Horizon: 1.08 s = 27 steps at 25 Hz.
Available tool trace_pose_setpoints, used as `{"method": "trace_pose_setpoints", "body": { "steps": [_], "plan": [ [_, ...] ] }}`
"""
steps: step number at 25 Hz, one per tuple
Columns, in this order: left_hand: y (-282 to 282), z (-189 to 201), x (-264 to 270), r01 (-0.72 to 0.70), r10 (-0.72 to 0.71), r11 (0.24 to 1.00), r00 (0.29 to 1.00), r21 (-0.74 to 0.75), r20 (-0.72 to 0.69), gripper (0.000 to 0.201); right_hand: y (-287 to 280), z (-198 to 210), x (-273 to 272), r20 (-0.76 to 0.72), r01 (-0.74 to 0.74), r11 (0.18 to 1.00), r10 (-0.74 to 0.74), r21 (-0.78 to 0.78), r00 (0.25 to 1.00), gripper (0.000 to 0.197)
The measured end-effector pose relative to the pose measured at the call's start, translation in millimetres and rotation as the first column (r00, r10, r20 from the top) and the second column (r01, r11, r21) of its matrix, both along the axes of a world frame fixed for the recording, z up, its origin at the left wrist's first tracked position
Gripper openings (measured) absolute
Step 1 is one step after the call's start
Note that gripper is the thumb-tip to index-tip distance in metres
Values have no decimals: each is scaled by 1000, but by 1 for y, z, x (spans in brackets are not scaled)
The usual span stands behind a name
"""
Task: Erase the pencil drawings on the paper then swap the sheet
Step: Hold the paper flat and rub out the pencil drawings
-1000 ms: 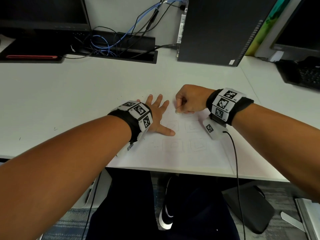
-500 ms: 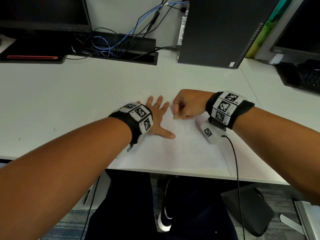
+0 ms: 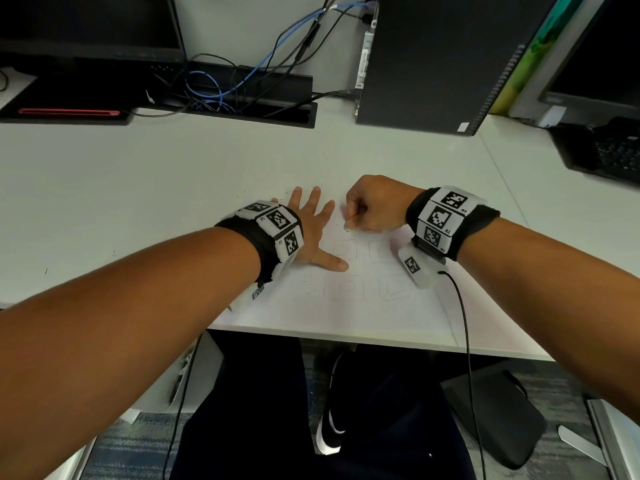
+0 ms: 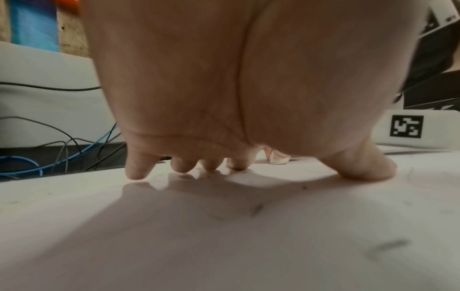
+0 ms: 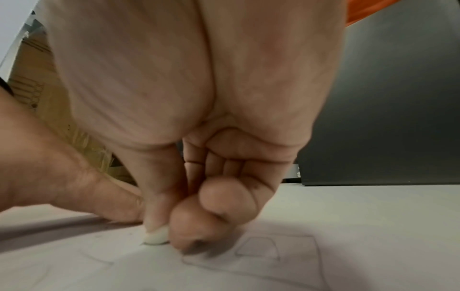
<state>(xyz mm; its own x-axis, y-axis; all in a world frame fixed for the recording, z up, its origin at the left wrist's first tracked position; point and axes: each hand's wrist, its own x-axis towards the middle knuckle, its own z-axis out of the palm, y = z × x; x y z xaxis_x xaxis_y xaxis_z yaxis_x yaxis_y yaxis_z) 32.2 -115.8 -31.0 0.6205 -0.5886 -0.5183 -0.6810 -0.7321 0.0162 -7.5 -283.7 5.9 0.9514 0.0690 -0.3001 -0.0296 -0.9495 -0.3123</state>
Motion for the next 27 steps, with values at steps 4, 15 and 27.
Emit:
{"method": "trace_pose_setpoints", "body": {
  "steps": [4,15,27],
  "plan": [
    [20,2,4,46,-45,998,999,38,-30,129,4,-4,-6,25,-21,999,22,-48,999,10],
    [24,-1,4,39,-38,999,999,26,-25,132,30,-8,-10,-10,-143,989,144,48,990,11],
    [23,-2,2,18,-17,1000,999,14,-27,128,35,-2,1,-4,-90,995,90,48,996,16]
  ]
}}
